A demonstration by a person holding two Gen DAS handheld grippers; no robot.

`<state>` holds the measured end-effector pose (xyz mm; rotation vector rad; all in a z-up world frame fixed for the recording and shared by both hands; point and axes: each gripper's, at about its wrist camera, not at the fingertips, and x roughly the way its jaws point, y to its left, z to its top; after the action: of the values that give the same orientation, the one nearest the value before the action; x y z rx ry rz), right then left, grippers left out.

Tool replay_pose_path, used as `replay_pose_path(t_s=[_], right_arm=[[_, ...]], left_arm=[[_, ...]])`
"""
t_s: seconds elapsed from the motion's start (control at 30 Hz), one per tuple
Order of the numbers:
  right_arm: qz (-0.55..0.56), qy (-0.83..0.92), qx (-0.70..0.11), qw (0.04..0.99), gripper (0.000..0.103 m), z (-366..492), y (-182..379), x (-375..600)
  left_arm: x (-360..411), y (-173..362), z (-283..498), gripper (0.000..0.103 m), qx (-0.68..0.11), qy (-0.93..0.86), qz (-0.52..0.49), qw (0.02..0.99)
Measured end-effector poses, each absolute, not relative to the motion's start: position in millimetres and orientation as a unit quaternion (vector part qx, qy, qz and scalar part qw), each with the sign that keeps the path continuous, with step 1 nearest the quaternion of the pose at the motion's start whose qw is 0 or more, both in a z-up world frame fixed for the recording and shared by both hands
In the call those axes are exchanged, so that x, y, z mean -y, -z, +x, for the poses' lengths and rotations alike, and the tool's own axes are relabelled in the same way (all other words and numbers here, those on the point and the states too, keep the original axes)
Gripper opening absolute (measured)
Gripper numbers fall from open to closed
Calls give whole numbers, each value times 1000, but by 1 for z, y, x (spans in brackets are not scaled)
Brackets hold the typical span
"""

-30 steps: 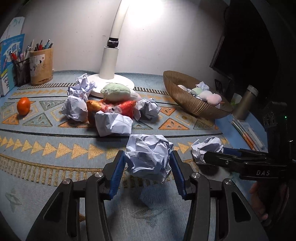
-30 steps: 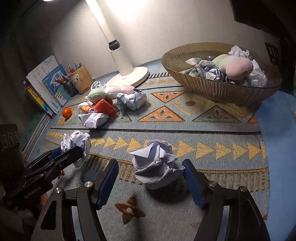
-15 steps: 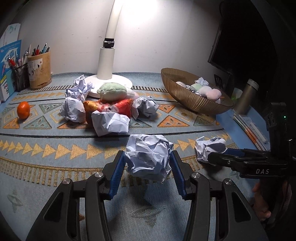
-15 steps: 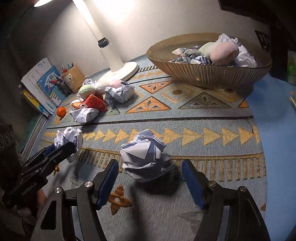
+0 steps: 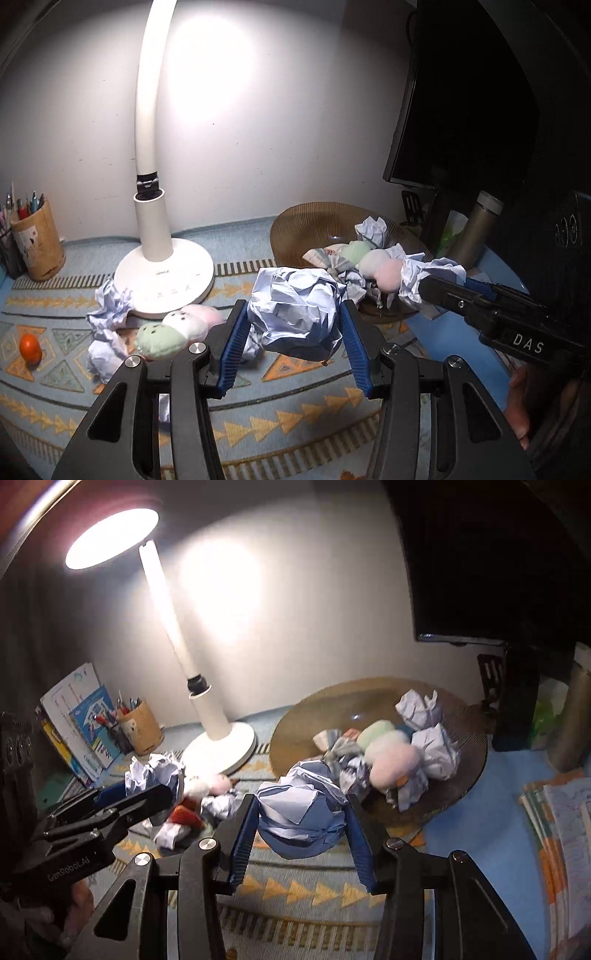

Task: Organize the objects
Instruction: 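Carry both paper balls over the glass bowl and open both tools, then withdraw both tools from the bowl back toward the paper pile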

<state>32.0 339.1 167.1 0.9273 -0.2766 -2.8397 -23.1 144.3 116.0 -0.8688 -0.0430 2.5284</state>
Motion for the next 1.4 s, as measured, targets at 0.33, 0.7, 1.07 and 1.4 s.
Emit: replay_pose_path(t_s=[0.33, 0.7, 1.07, 1.4], right_arm=[[339, 924, 174, 28, 46, -88, -178, -389], [344, 920, 186, 33, 75, -79, -164, -401], [292, 944, 124, 87, 74, 8, -214, -316], [340, 930, 91, 105, 75, 23, -118, -226]], left_arm=[[-203, -92, -98, 54, 30, -916, -323, 236], [-188, -89, -85, 79, 50, -900, -339, 271], [-81, -167, 14, 85, 75, -948, -230, 208], [45, -92, 31, 85, 100, -955, -276, 50]])
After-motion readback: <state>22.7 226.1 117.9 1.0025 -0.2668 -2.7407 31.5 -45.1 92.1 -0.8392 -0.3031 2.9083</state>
